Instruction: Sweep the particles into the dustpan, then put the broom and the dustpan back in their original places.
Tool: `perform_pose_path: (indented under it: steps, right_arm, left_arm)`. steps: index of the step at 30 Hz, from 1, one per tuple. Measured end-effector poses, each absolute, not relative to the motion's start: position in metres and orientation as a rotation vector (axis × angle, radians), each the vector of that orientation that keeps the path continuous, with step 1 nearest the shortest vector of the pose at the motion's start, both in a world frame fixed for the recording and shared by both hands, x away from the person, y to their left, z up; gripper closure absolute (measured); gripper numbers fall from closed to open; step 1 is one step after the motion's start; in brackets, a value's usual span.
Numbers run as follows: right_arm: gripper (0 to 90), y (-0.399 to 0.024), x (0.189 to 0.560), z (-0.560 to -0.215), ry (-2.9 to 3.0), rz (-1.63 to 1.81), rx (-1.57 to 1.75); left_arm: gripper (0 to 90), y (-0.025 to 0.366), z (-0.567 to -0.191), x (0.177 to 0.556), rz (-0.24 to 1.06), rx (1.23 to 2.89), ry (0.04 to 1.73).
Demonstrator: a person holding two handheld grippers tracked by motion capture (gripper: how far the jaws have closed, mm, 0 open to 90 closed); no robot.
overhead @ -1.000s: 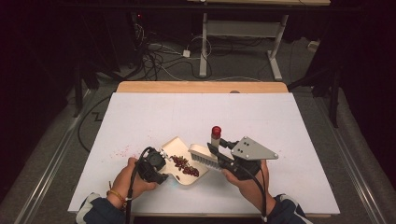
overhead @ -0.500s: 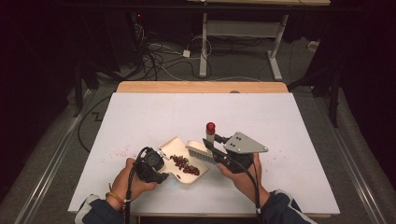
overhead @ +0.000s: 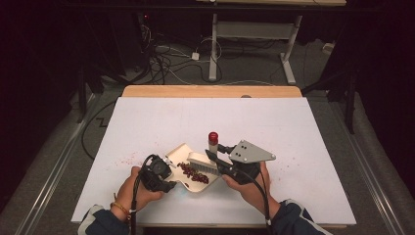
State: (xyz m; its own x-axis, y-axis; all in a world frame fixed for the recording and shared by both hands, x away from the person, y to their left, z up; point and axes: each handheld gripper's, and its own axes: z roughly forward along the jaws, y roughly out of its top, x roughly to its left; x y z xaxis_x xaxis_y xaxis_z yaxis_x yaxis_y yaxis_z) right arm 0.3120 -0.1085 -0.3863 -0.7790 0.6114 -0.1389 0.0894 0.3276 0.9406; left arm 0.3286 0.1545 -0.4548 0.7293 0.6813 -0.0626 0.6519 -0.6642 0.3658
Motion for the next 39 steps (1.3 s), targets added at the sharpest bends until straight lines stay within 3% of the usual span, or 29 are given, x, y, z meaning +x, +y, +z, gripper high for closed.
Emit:
perform_pose_path:
  steps: [25, 39]
  right_arm:
    - [70.3, -0.155, 0.323, -0.355, 2.039, 1.471, 0.654]
    - [70.4, -0.192, 0.327, -0.35, 2.142, 1.452, 0.716]
  left_arm:
    - [63.7, 0.163, -0.458, 0.331, 0.135, 2.518, 1.053]
    - [63.7, 0.171, -0.461, 0.333, 0.164, 2.465, 1.152]
